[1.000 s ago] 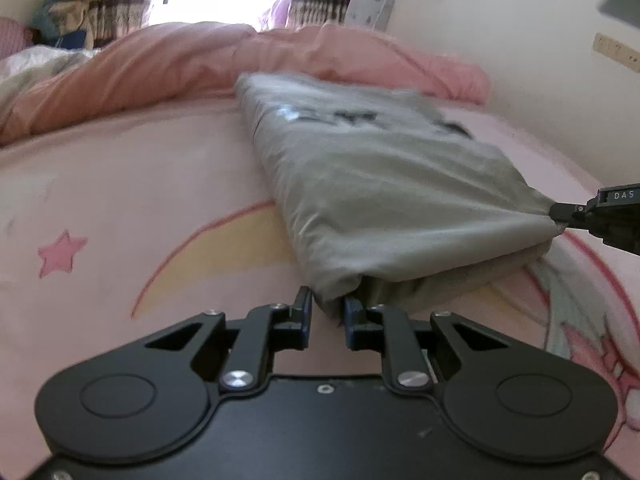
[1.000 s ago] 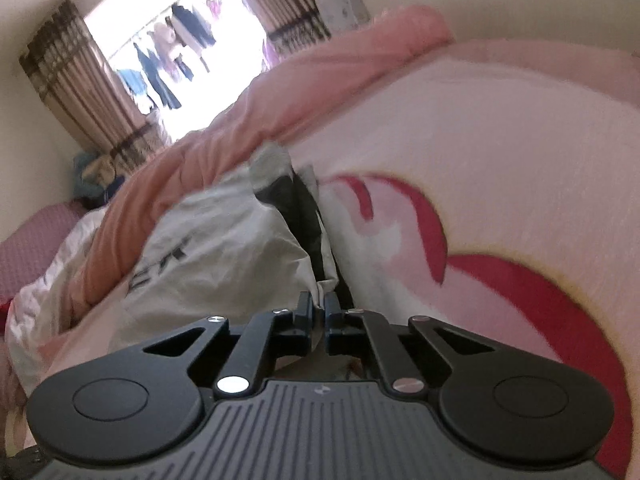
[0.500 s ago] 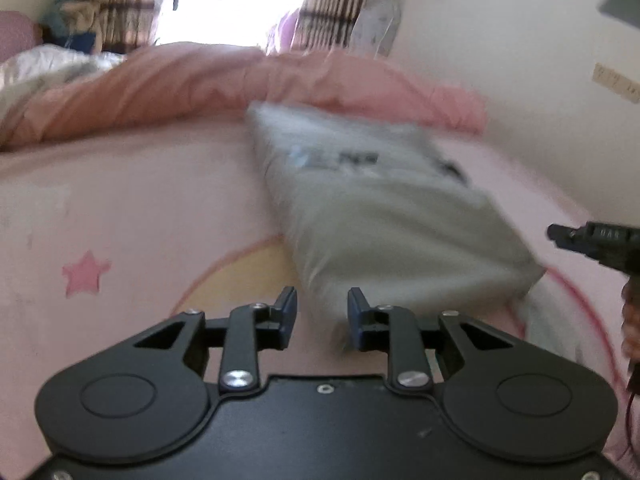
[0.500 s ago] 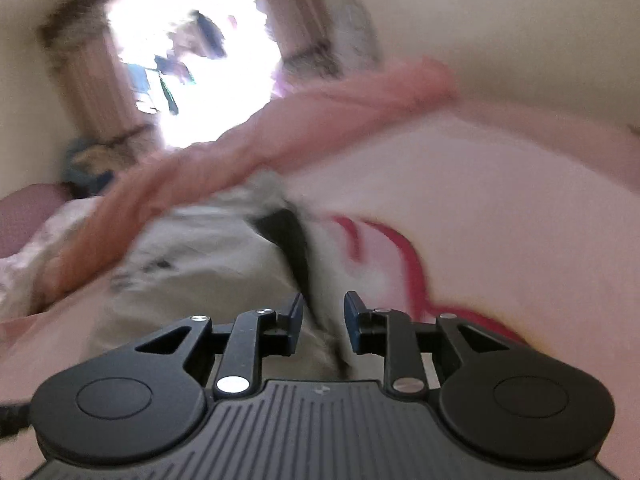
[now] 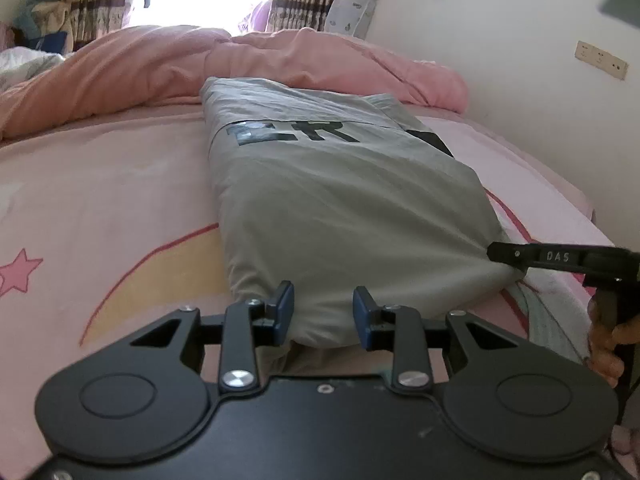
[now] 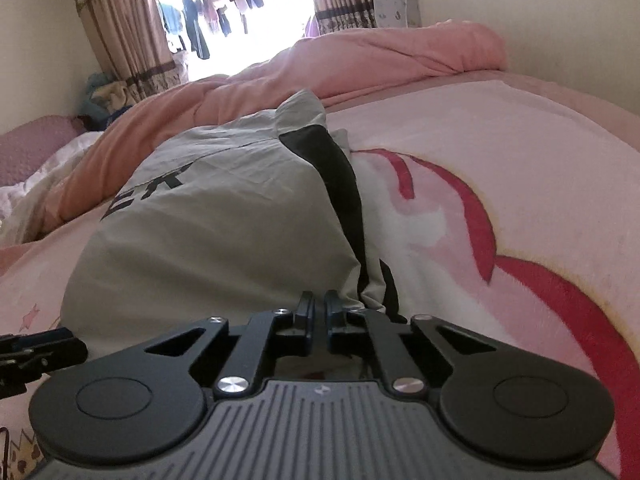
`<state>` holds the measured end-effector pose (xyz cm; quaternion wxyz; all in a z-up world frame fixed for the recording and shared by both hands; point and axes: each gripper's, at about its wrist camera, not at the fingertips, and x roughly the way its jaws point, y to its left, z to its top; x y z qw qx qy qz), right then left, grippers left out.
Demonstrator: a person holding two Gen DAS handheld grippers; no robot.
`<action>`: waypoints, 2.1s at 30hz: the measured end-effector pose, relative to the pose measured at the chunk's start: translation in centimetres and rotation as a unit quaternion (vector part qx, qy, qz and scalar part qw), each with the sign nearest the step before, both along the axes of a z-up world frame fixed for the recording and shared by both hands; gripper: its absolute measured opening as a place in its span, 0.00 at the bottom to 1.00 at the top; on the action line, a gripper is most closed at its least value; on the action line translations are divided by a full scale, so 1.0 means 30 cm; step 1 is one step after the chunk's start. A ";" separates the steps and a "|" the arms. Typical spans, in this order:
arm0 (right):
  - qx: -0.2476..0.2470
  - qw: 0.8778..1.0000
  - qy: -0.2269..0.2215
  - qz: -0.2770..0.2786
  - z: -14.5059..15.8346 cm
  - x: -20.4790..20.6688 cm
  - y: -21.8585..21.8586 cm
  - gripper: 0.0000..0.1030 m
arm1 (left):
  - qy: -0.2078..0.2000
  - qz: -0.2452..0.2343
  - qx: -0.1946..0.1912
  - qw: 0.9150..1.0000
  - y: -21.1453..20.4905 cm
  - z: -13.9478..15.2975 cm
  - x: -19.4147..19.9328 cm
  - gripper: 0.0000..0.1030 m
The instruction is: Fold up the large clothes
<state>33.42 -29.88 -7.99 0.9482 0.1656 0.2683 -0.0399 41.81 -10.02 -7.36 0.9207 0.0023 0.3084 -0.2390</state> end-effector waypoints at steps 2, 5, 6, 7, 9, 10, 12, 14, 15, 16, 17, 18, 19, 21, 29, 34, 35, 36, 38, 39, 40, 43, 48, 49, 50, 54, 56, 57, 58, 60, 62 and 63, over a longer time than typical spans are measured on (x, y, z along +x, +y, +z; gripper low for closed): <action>0.001 1.000 0.001 0.000 0.000 -0.001 -0.002 0.05 | -0.009 -0.002 0.004 1.000 -0.006 -0.010 -0.006 0.30; -0.002 1.000 0.016 -0.003 0.030 0.009 0.000 0.13 | 0.003 -0.009 -0.005 1.000 -0.005 0.031 -0.006 0.30; -0.004 1.000 0.016 -0.005 0.053 0.010 0.004 0.18 | 0.009 -0.017 -0.015 1.000 0.007 0.058 -0.016 0.30; -0.012 1.000 0.003 -0.007 0.080 0.009 0.009 0.19 | 0.008 -0.021 -0.025 0.999 0.014 0.085 -0.013 0.31; -0.029 0.999 -0.023 -0.003 0.131 0.030 0.021 0.21 | -0.011 -0.011 -0.030 0.999 0.029 0.142 0.003 0.38; -0.031 0.999 -0.030 0.000 0.148 0.044 0.023 0.21 | -0.019 -0.006 -0.030 0.999 0.033 0.163 0.018 0.38; -0.031 0.999 -0.042 0.008 0.174 0.081 0.028 0.21 | -0.018 0.000 -0.034 0.999 0.034 0.184 0.062 0.39; -0.036 0.998 -0.041 0.014 0.182 0.128 0.035 0.21 | -0.004 0.000 -0.033 0.999 0.026 0.176 0.102 0.39; -0.035 0.999 -0.037 0.018 0.180 0.150 0.035 0.21 | 0.003 -0.001 -0.029 1.000 0.018 0.164 0.115 0.38; -0.035 0.999 -0.030 0.018 0.170 0.174 0.034 0.21 | 0.009 -0.002 -0.023 1.000 0.010 0.149 0.126 0.38; -0.038 0.999 -0.022 0.017 0.159 0.187 0.033 0.20 | 0.015 -0.004 -0.016 1.000 0.000 0.130 0.132 0.38; -0.038 0.999 -0.016 0.014 0.146 0.200 0.029 0.18 | 0.014 -0.006 -0.011 1.000 -0.004 0.115 0.130 0.38; -0.037 0.999 -0.012 0.014 0.132 0.206 0.023 0.17 | 0.011 -0.007 -0.007 1.000 -0.009 0.101 0.126 0.38; -0.031 0.999 -0.011 0.017 0.109 0.200 0.012 0.14 | 0.009 -0.007 -0.007 1.000 -0.011 0.074 0.120 0.38; 0.027 0.997 -0.030 0.061 0.119 0.178 -0.066 0.40 | 0.011 -0.029 -0.037 0.999 0.043 0.110 0.114 0.66; 0.136 0.986 -0.069 0.073 0.115 0.152 -0.274 0.74 | 0.006 0.016 -0.087 0.996 0.190 0.165 0.183 0.84; 0.159 0.982 -0.068 0.079 0.100 0.163 -0.311 0.74 | 0.025 0.024 -0.101 0.994 0.220 0.153 0.218 0.84; 0.188 0.976 -0.062 0.086 0.075 0.177 -0.349 0.74 | 0.051 0.030 -0.120 0.991 0.248 0.134 0.255 0.84; 0.243 0.965 -0.044 0.089 0.019 0.208 -0.407 0.75 | 0.101 0.036 -0.157 0.982 0.292 0.088 0.320 0.84; 0.263 0.960 -0.035 0.093 -0.006 0.225 -0.428 0.75 | 0.123 0.038 -0.174 0.976 0.308 0.063 0.348 0.84; 0.280 0.955 -0.029 0.093 -0.030 0.240 -0.442 0.75 | 0.137 0.038 -0.187 0.972 0.317 0.043 0.368 0.84; 0.305 0.947 -0.020 0.102 -0.078 0.280 -0.450 0.73 | 0.176 0.028 -0.224 0.958 0.329 -0.007 0.421 0.84; 0.317 0.939 -0.027 0.128 -0.085 0.338 -0.436 0.73 | 0.186 0.007 -0.250 0.950 0.312 -0.036 0.473 0.93; 0.317 0.939 -0.026 0.133 -0.085 0.353 -0.435 0.73 | 0.188 0.002 -0.255 0.949 0.306 -0.038 0.486 0.94; 0.317 0.938 -0.025 0.138 -0.084 0.366 -0.430 0.73 | 0.188 -0.002 -0.257 0.948 0.296 -0.038 0.488 0.94; 0.302 0.941 -0.020 0.152 -0.071 0.416 -0.403 0.74 | 0.185 -0.020 -0.252 0.950 0.249 -0.029 0.534 0.97; 0.296 0.942 -0.020 0.156 -0.065 0.435 -0.388 0.78 | 0.183 -0.028 -0.247 0.951 0.223 -0.024 0.560 0.98; 0.292 0.943 -0.020 0.159 -0.060 0.443 -0.381 0.79 | 0.181 -0.033 -0.245 0.952 0.203 -0.023 0.574 1.00; 0.286 0.945 -0.019 0.161 -0.055 0.451 -0.373 0.80 | 0.177 -0.034 -0.239 0.954 0.186 -0.023 0.580 1.00; 0.274 0.948 -0.017 0.162 -0.049 0.461 -0.361 0.83 | 0.169 -0.033 -0.232 0.957 0.158 -0.018 0.598 1.00; 0.270 0.950 -0.019 0.159 -0.044 0.466 -0.350 0.84 | 0.174 -0.027 -0.236 0.956 0.145 -0.016 0.613 1.00; 0.267 0.951 -0.018 0.155 -0.042 0.469 -0.343 0.84 | 0.180 -0.024 -0.240 0.954 0.147 -0.016 0.618 0.99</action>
